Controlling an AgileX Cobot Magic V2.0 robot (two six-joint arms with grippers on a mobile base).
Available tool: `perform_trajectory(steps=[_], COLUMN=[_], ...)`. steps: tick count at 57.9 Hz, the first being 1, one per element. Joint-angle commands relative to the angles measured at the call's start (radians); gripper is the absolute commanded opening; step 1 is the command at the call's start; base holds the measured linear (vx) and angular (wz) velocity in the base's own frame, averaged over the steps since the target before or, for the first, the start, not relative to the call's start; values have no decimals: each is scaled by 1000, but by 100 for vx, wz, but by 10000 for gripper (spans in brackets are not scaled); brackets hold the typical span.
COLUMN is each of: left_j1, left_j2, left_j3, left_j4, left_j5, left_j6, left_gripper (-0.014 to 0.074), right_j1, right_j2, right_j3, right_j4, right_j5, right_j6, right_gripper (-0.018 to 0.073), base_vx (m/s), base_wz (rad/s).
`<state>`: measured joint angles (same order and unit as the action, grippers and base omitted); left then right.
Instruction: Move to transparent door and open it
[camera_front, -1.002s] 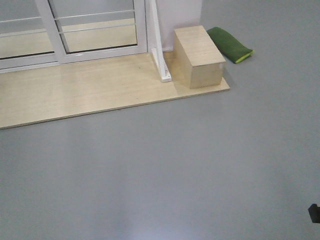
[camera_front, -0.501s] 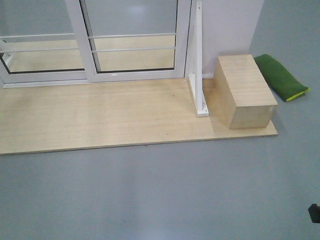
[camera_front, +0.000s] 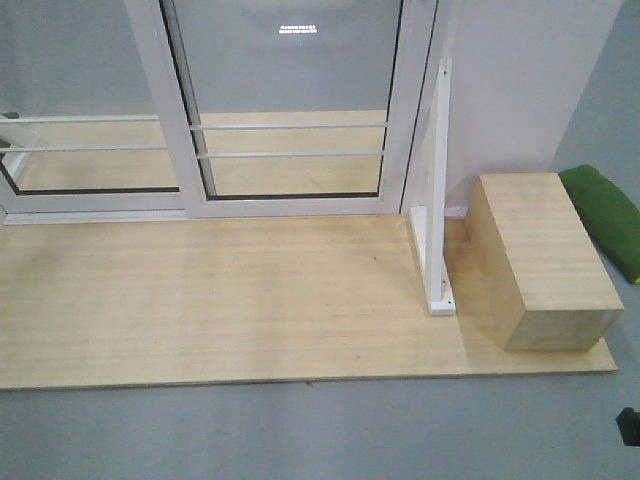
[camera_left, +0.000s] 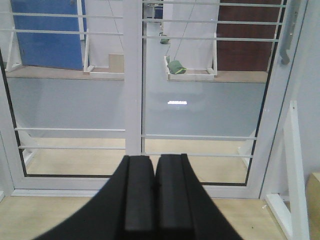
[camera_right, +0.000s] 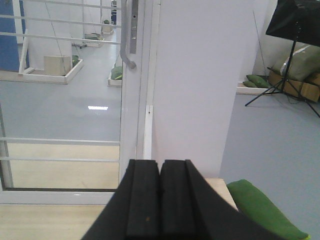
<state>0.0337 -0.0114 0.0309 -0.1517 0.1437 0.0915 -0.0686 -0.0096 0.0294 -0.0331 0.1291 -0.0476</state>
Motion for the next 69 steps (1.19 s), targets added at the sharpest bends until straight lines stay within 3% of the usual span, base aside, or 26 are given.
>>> perform_trajectory(steps=[1,69], left_j1=[-6,-6], left_j2=[-15,-15], left_j3=[16,16], left_j4=[-4,-4], left_j5=[-79,-79], left_j6=[-1,-1], left_gripper=[-6,-6], right_j1=[-2,-2], right_j2=[-16,-16], right_j3=[5,5], right_j4=[-6,-6], right_j5=[-85,-85], right_j6=[-5,-5], right_gripper=[-9,-9], base_vx=[56,41], base_wz=[8,0])
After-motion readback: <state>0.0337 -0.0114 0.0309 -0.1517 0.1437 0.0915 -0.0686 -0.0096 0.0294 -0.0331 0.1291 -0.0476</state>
